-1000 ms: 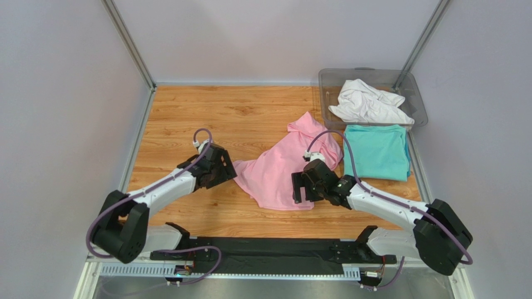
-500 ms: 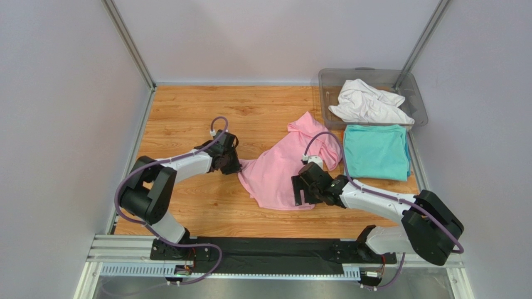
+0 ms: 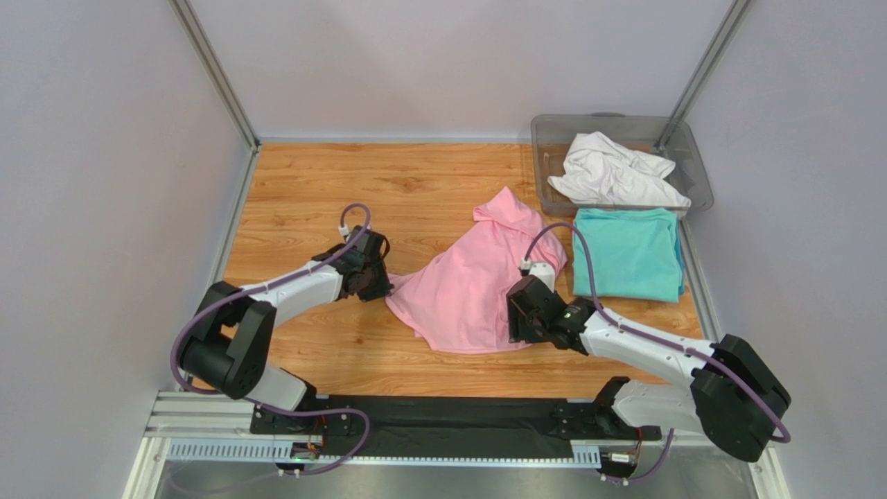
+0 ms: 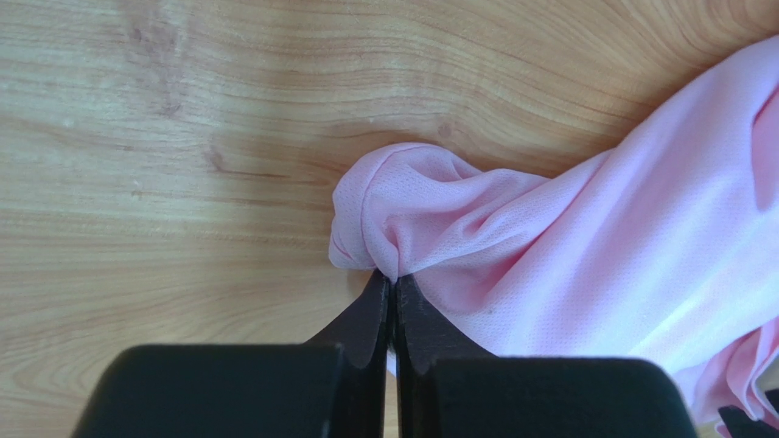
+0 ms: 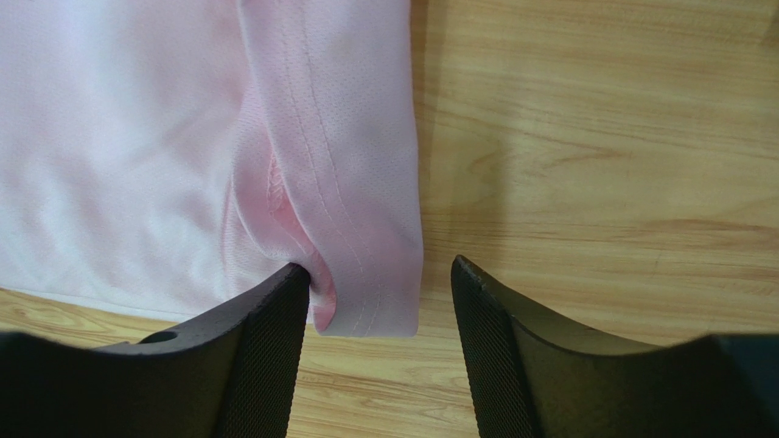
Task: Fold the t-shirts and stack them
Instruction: Flatten the tshirt out
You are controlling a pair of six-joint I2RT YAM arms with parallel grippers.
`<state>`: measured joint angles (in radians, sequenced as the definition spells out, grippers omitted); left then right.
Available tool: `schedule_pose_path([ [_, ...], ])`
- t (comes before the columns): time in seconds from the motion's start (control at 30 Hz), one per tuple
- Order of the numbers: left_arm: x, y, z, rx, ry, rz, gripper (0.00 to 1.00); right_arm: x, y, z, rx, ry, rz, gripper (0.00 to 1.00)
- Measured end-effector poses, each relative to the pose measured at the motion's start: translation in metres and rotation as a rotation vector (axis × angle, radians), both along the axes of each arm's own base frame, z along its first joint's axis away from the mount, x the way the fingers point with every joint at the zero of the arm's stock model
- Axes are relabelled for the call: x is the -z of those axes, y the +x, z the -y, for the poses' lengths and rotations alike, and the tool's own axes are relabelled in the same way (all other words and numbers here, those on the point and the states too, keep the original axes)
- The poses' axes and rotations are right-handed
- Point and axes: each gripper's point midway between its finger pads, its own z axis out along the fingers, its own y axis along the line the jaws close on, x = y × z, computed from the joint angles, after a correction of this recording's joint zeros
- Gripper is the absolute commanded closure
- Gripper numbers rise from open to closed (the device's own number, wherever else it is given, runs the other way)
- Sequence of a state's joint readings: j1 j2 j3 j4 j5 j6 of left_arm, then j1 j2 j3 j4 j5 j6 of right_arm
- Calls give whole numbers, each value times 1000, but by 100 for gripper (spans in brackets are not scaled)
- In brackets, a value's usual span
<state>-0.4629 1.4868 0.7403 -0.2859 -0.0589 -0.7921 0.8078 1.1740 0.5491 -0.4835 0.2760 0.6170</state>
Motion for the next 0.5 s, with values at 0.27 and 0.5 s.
schedule_pose_path([
  [0.27, -9, -5, -3, 21, -3, 31, 100, 12, -6, -9, -22, 40, -45, 99],
  [0.5, -43, -9, -5, 43, -27, 105, 100, -40, 6, -26, -48, 169, 71, 100],
])
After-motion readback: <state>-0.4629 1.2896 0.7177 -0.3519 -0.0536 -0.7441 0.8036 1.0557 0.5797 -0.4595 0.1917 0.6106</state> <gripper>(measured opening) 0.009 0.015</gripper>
